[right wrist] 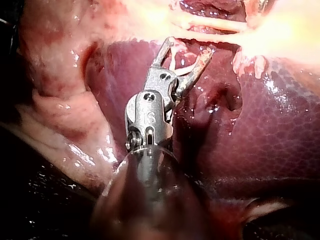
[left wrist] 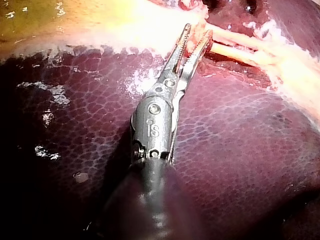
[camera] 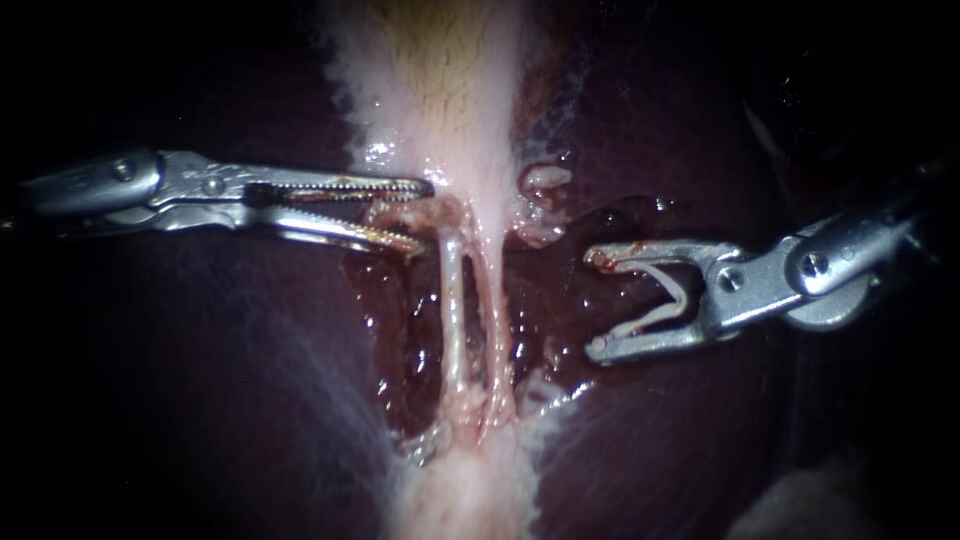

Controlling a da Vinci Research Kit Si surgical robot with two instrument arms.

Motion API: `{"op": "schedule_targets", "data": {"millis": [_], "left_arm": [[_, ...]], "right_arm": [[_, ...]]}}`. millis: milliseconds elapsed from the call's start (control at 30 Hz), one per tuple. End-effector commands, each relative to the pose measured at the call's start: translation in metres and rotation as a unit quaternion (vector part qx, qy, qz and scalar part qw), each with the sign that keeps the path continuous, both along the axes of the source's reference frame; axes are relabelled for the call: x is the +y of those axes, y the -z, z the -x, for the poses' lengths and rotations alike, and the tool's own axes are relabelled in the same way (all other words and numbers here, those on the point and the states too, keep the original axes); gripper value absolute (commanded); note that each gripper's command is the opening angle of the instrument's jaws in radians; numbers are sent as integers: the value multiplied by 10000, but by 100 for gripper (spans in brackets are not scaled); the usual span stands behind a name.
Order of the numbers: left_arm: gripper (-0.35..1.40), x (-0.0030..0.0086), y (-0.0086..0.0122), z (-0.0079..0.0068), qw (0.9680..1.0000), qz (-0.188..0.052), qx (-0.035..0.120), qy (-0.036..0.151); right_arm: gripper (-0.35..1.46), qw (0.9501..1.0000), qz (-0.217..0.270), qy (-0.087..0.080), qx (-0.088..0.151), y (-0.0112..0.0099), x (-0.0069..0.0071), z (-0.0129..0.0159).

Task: Grabbing gallbladder

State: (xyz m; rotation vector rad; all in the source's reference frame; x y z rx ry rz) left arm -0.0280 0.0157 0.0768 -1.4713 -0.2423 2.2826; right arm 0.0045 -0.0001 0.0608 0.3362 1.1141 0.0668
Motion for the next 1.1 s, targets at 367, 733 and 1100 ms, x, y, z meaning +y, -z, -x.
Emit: {"op": "schedule_targets", "data": {"millis": [367,733,1100], "left_arm": [[20,4,-8,-4,9998,26,187,61],[-35,5,-5,-15,9996,-14,298,-4],[-35,3,43,-20,9987,-377,324,126]], "right_arm": [[50,10000,-1,0,0,0,0,0],[50,10000,-1,2,2,1,-1,0],[50,10000,-2,3,2,1,-1,0]]}}
